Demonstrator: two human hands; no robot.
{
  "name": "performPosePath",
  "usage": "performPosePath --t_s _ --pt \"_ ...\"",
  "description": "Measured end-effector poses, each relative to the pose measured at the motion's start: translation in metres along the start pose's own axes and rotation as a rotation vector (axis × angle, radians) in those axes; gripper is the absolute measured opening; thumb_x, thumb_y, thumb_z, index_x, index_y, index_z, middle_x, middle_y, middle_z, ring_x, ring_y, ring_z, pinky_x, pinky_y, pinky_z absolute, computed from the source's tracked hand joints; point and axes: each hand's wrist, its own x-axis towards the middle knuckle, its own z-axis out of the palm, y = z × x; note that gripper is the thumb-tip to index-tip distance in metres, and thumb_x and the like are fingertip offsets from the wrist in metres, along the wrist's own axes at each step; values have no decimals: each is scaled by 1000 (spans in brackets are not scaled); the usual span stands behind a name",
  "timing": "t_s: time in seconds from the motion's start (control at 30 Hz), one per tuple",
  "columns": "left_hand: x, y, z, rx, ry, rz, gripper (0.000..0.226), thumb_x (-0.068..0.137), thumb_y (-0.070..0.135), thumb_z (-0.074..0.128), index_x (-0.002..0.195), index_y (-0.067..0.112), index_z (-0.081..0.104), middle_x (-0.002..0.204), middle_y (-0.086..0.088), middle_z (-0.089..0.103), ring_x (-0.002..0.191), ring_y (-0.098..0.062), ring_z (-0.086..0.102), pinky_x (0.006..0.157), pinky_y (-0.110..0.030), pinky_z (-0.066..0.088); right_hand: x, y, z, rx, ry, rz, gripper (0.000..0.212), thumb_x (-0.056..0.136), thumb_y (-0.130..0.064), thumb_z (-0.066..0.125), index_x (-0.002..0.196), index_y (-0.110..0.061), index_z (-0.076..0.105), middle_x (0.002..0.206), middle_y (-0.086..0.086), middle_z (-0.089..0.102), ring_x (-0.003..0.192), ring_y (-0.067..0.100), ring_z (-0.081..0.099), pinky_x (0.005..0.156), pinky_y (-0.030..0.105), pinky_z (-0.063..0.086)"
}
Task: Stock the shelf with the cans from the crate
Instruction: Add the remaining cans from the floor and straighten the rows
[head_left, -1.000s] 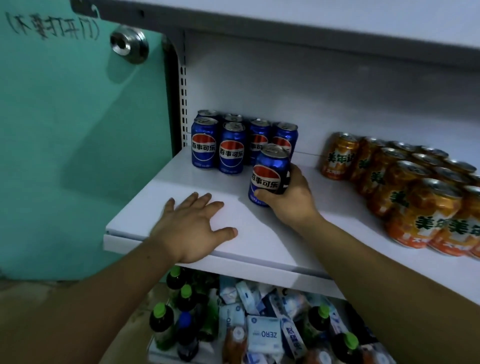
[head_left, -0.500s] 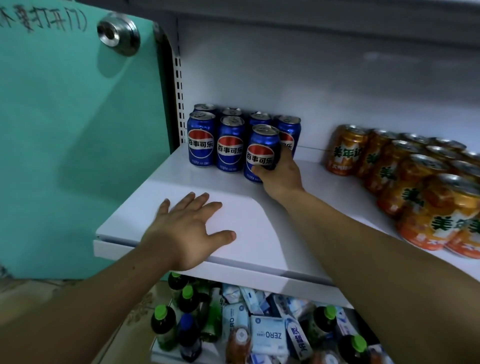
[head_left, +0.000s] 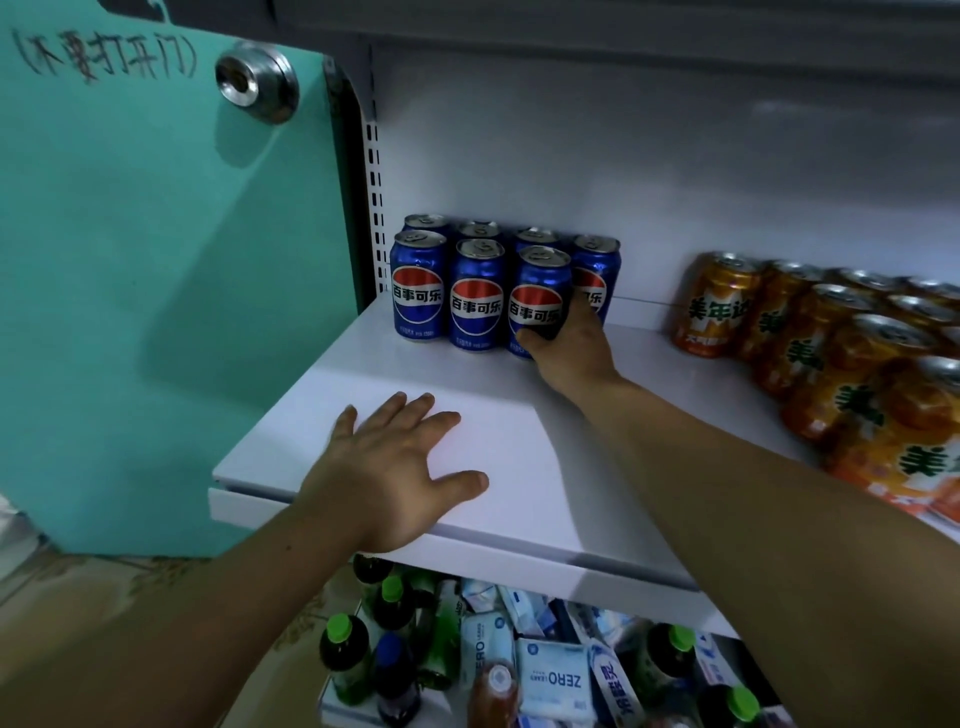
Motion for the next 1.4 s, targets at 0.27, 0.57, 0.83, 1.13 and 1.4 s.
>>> performPosePath --t_s 0.27,0.57,0.83,1.13,1.4 --pt "-2 1 -4 -29 -26 32 75 86 73 27 150 37 11 161 8 2 147 -13 -2 118 -50 -2 -57 -24 -64 -372 -198 86 68 90 -47 60 145 -17 33 148 7 40 128 26 45 90 26 37" --pt "-12 70 -23 -340 -116 197 79 80 62 58 146 26 33 157 1 24 139 -19 32 111 -42 33 -175 -40 -192 -641 -13 150 57 92 -48 56 138 -16 45 134 12 53 117 28 52 85 30 42" --pt "-92 251 -8 -333 -185 729 71 84 49 63 144 22 37 151 1 35 134 -19 39 107 -29 33 -287 -10 -294 -736 177 367 55 93 -46 56 141 -21 43 141 8 50 121 28 50 92 33 41" --pt "-160 394 79 -157 -476 986 74 89 49 57 150 21 26 156 -2 25 138 -23 33 109 -36 35 -431 99 -390 -784 250 778 68 86 -60 55 139 -19 45 139 9 51 122 29 50 97 38 45" --pt "-198 444 236 -18 -858 911 73 85 46 64 146 18 34 148 -1 39 130 -20 43 102 -25 38 -553 234 -371 -573 122 1133 66 93 -52 53 145 -15 36 145 10 44 125 29 48 99 35 43"
